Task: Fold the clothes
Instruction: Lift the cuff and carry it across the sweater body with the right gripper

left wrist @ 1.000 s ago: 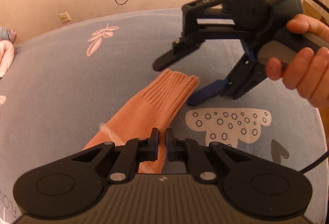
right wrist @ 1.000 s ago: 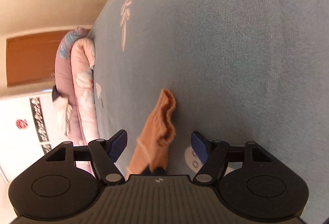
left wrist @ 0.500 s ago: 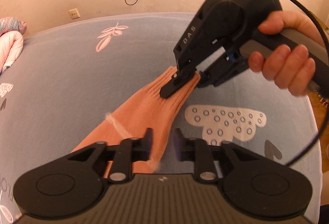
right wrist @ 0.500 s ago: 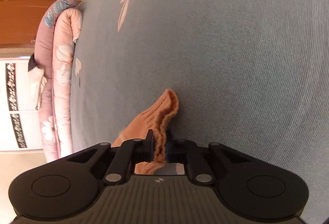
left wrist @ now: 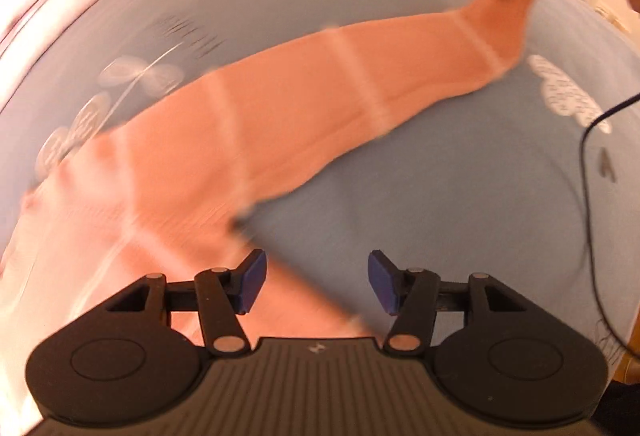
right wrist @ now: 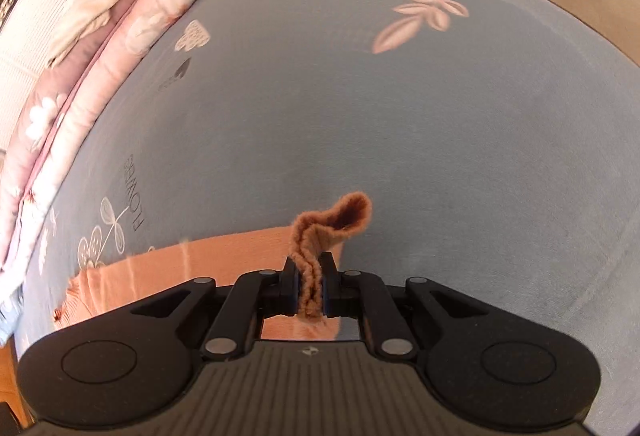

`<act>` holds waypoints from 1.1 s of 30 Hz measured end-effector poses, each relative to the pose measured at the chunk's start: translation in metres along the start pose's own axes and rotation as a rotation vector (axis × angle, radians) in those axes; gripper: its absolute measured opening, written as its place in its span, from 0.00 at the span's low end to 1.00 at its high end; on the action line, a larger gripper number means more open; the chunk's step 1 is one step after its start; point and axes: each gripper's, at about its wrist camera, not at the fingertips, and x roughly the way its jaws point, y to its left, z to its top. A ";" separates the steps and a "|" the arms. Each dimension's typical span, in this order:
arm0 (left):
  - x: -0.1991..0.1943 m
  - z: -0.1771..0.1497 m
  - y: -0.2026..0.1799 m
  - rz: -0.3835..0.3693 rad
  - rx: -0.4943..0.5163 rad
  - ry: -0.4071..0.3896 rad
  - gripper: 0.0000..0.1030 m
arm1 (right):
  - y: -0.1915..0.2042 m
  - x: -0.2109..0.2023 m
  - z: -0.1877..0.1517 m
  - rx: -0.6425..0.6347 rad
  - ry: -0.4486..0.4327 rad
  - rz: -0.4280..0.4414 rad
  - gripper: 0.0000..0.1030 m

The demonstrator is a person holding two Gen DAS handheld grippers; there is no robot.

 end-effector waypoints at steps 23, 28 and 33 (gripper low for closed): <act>-0.009 -0.123 0.117 0.124 -0.240 0.187 0.64 | 0.151 0.008 -0.017 -0.250 0.003 0.001 0.11; -0.015 -0.136 0.131 0.071 -0.282 0.219 0.68 | 0.184 0.017 -0.027 -0.299 0.021 0.016 0.11; -0.022 -0.152 0.139 0.040 -0.288 0.221 0.72 | 0.216 0.026 -0.035 -0.327 0.027 0.031 0.11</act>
